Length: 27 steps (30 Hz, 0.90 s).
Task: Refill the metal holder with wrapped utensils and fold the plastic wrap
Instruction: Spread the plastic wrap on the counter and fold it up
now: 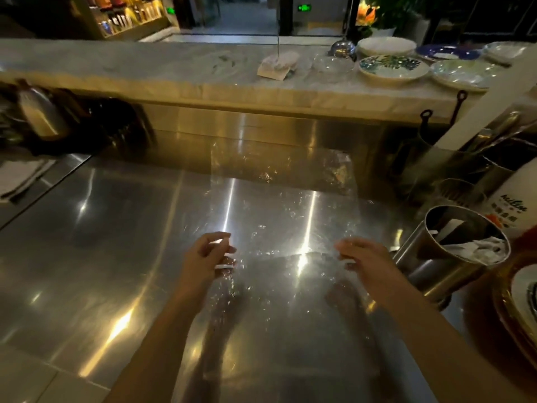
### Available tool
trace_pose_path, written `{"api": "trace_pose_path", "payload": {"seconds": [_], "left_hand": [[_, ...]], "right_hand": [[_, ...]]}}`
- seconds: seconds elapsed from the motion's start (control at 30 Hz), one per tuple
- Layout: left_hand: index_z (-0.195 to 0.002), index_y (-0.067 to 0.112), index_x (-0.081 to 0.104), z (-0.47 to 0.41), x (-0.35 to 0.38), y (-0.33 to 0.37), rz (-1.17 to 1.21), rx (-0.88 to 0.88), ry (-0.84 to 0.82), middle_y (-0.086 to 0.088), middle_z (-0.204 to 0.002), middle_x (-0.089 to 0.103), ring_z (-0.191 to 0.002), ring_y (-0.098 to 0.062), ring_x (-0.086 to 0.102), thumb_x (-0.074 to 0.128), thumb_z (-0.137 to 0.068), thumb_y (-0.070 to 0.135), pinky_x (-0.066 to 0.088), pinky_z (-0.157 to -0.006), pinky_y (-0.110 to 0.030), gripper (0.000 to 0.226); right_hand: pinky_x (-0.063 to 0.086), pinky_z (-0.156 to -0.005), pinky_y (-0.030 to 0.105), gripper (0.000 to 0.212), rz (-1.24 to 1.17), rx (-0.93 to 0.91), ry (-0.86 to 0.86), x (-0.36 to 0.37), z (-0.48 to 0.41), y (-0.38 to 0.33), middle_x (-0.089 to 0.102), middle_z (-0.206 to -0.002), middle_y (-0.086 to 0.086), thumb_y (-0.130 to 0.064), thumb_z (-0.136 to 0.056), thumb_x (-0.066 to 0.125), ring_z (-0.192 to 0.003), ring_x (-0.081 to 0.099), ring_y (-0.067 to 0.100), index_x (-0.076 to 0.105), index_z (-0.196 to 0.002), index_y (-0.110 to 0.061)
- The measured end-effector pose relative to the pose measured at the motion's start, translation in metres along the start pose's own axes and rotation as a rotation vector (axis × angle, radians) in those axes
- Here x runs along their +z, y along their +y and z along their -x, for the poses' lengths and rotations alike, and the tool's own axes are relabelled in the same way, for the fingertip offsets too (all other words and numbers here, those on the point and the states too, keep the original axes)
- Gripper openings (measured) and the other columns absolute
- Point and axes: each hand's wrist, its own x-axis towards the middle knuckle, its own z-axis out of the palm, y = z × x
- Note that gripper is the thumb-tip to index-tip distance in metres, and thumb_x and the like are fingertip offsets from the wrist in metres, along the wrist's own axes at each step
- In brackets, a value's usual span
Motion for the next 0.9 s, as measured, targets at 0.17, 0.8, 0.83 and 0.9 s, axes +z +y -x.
{"api": "trace_pose_path", "payload": {"seconds": [0.17, 0.8, 0.83, 0.9], "left_hand": [[-0.085, 0.017, 0.065, -0.003, -0.009, 0.016, -0.135, -0.087, -0.166, -0.003, -0.064, 0.071, -0.058, -0.017, 0.065, 0.064, -0.080, 0.002, 0.056, -0.054, -0.029, 0.016], [-0.073, 0.013, 0.063, -0.015, -0.014, 0.010, -0.139, -0.206, -0.107, -0.011, -0.057, 0.068, -0.043, -0.022, 0.061, 0.055, -0.085, -0.001, 0.051, -0.042, -0.028, 0.020], [-0.074, 0.013, 0.062, -0.016, -0.014, 0.011, -0.132, -0.208, -0.121, -0.012, -0.057, 0.068, -0.043, -0.024, 0.061, 0.053, -0.086, -0.002, 0.051, -0.042, -0.028, 0.021], [-0.073, 0.014, 0.062, -0.018, -0.014, 0.014, -0.118, -0.197, -0.155, -0.012, -0.058, 0.068, -0.044, -0.025, 0.062, 0.052, -0.086, -0.002, 0.051, -0.043, -0.028, 0.023]], "right_hand": [[0.046, -0.051, 0.023, 0.008, -0.094, 0.010, -0.075, -0.006, -0.001, -0.012, 0.068, -0.060, 0.002, -0.006, -0.077, 0.062, -0.056, 0.064, 0.013, 0.065, -0.073, -0.011], [0.050, -0.046, 0.022, 0.011, 0.095, -0.044, -0.024, -0.029, 0.020, -0.009, 0.073, -0.067, 0.009, -0.003, -0.077, 0.063, -0.058, 0.067, 0.019, 0.069, -0.083, -0.010], [0.050, -0.047, 0.023, 0.012, 0.095, -0.038, -0.024, -0.031, 0.020, -0.009, 0.073, -0.068, 0.010, -0.004, -0.077, 0.064, -0.059, 0.068, 0.020, 0.070, -0.082, -0.012], [0.051, -0.049, 0.024, 0.013, 0.078, -0.036, -0.039, -0.033, 0.021, -0.008, 0.073, -0.070, 0.010, -0.006, -0.076, 0.064, -0.060, 0.068, 0.020, 0.072, -0.082, -0.015]]}}
